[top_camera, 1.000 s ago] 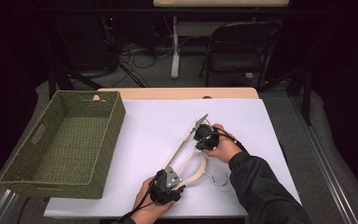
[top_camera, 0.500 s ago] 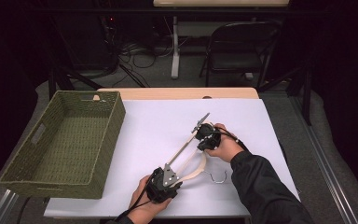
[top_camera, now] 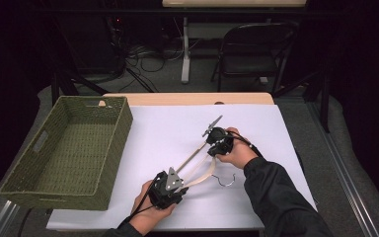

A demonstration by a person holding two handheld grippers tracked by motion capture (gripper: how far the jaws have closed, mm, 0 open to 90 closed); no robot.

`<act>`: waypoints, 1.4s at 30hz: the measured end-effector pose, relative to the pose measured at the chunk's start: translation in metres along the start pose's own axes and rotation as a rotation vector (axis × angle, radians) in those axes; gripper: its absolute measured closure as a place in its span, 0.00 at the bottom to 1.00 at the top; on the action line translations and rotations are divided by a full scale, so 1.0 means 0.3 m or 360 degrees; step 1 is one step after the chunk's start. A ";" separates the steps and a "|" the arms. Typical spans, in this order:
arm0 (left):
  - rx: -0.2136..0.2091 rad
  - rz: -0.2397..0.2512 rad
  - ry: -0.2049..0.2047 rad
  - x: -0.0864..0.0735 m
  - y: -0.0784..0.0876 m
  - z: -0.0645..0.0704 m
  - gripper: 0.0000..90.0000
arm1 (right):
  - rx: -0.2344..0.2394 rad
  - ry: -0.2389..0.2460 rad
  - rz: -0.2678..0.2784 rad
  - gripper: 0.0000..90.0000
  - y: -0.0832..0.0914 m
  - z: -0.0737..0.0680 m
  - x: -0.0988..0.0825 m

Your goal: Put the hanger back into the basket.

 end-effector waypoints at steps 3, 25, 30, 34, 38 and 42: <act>-0.0024 0.0023 0.0032 0.005 0.014 -0.022 0.77 | 0.0022 -0.0028 0.0062 0.96 0.019 0.010 0.007; 0.0110 0.0058 0.0143 0.059 0.128 -0.245 0.97 | -0.0226 -0.0285 0.0635 0.86 0.317 0.113 -0.126; 0.0121 0.0065 0.0156 0.058 0.134 -0.251 0.98 | -0.0235 -0.0280 0.0611 0.86 0.299 0.111 -0.151; 0.0098 0.0080 0.0188 0.061 0.146 -0.252 0.98 | -0.0237 -0.0282 0.0611 0.86 0.292 0.110 -0.164; 0.0094 0.0104 0.0203 0.067 0.166 -0.253 0.98 | -0.0244 -0.0282 0.0605 0.86 0.292 0.106 -0.175; 0.0099 0.0132 0.0200 0.073 0.199 -0.248 0.98 | -0.0251 -0.0307 0.0637 0.86 0.303 0.107 -0.196</act>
Point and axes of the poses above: each handheld gripper's, and its own axes: y roughly backward along the jaws, x roughly out of its top, z roughly to its right, the point moved 1 cm from there along -y, roughly forward along the jaws, and after that the axes turned 5 degrees about -x, right-handed, at the moved point
